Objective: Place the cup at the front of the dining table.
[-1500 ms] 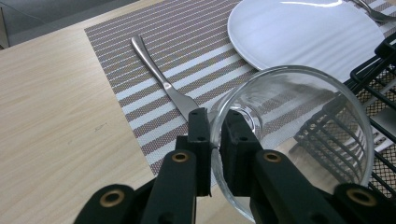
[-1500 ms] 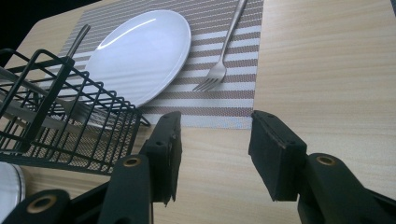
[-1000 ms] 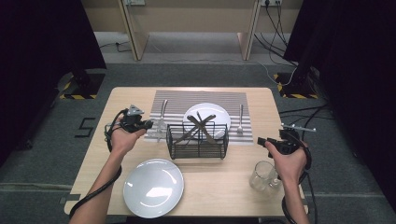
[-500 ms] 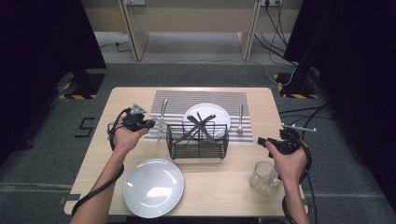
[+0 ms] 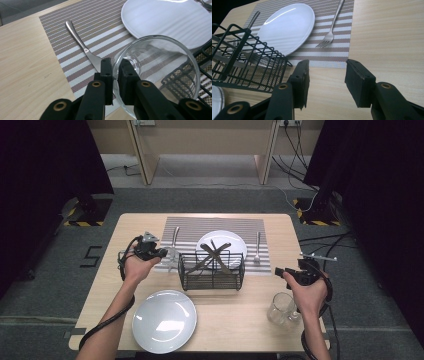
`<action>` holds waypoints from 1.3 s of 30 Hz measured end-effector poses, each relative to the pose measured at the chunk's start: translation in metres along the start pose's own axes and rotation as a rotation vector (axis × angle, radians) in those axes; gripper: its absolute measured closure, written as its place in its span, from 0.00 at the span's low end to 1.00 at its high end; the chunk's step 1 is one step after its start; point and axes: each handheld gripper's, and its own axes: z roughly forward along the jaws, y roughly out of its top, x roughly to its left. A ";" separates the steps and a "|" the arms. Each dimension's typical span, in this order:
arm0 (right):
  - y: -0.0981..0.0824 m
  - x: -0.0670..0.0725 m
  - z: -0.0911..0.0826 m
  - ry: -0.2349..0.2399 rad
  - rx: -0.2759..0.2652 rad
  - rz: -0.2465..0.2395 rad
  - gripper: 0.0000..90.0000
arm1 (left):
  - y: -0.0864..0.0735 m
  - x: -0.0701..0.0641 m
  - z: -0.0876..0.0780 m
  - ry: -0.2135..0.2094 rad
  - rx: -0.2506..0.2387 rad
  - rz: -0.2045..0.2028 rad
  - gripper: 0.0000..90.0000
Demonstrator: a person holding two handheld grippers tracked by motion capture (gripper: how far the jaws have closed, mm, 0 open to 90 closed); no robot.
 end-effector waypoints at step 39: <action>0.000 0.000 0.001 0.000 0.005 0.003 0.60 | 0.007 -0.002 0.012 -0.007 0.010 0.006 0.92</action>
